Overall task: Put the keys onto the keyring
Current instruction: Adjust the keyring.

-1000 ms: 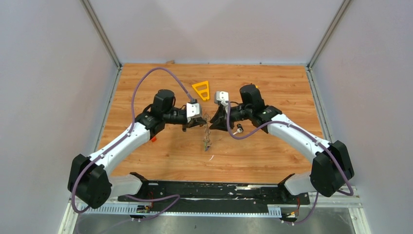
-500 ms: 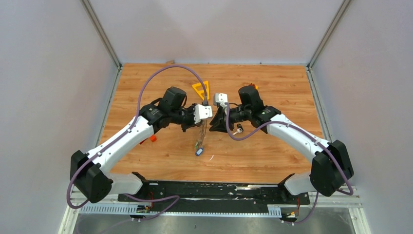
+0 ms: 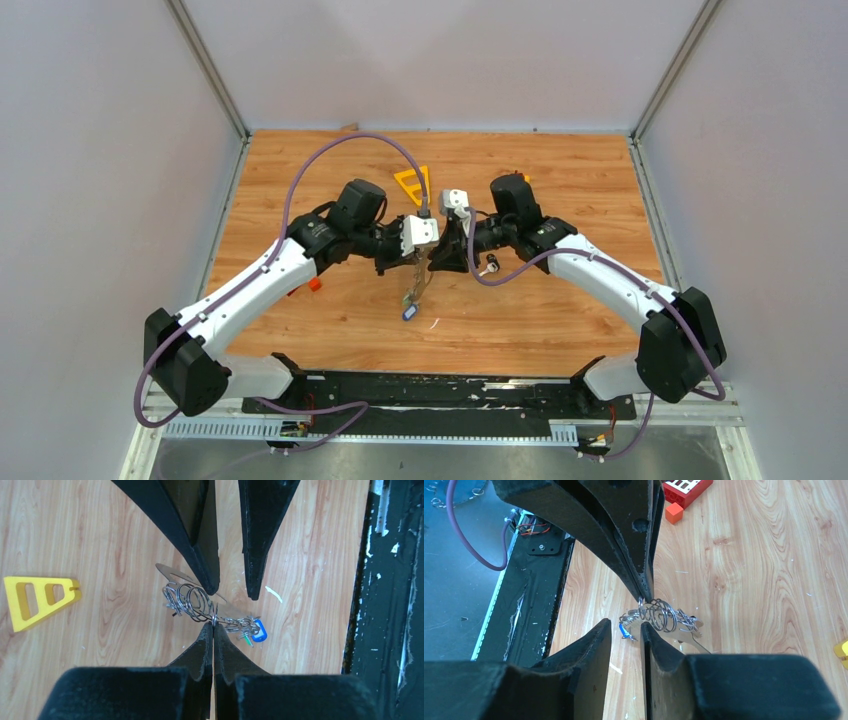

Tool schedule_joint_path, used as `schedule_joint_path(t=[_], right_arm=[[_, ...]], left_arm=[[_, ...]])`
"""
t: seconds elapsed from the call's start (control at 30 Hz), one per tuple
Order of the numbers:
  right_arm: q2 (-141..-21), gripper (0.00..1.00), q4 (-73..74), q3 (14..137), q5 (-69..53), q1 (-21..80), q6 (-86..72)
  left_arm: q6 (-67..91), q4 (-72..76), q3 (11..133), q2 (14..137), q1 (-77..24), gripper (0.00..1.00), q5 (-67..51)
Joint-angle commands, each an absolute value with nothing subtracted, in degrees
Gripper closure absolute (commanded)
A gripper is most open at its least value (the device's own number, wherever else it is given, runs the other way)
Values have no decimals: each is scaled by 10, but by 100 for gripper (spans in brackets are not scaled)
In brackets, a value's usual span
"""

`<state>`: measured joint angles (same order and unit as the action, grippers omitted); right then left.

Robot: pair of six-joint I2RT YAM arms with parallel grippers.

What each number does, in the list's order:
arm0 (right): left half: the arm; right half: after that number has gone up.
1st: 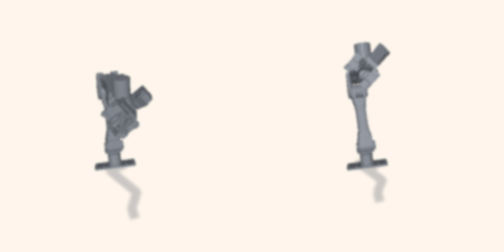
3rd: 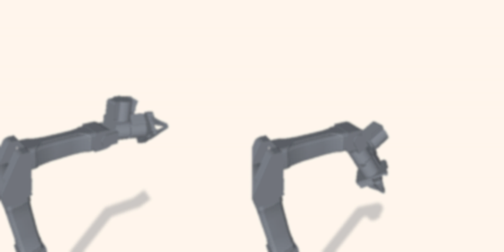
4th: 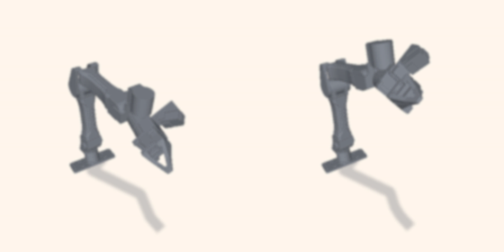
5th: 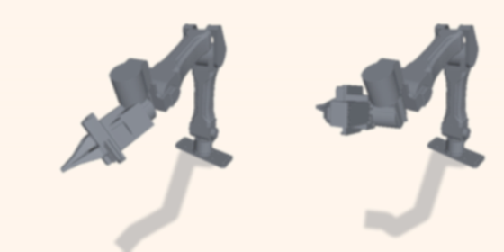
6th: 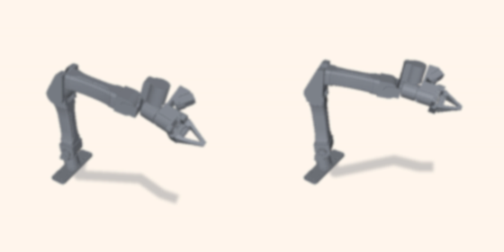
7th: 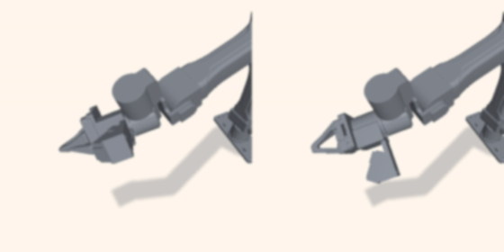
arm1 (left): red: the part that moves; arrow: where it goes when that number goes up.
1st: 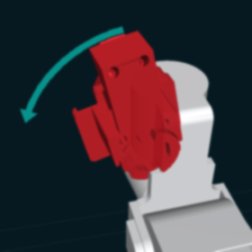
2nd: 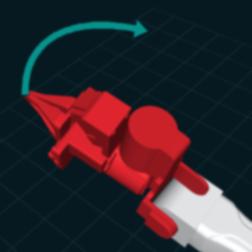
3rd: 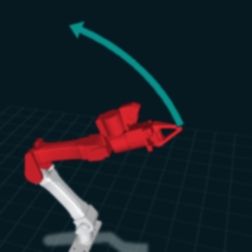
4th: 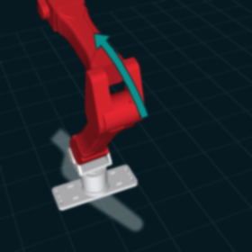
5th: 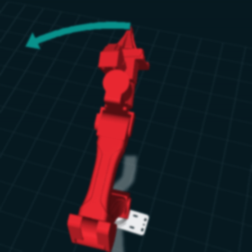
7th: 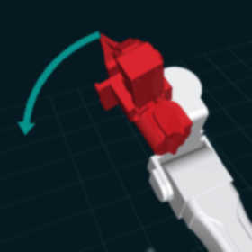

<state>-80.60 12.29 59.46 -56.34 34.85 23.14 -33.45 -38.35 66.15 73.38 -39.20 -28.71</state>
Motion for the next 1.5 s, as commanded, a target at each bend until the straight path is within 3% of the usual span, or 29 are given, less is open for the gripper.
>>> schedule_joint_path(t=[0.0, 0.53, 0.87, 1.23, 1.47], right_arm=[[-811, 72, 91, 607, -596, 351, 214], [-828, 79, 88, 610, -607, 357, 210], [-834, 96, 93, 613, -600, 362, 209], [-833, 92, 102, 615, -588, 369, 220], [-831, 100, 108, 621, -569, 370, 221]], left_arm=[[-309, -348, 656, 723, -395, 100, -326], [-282, -319, 643, 725, -395, 100, -340], [-269, -310, 641, 725, -395, 100, -338], [-252, -284, 632, 712, -395, 100, -333], [-248, -280, 627, 709, -395, 100, -334]])
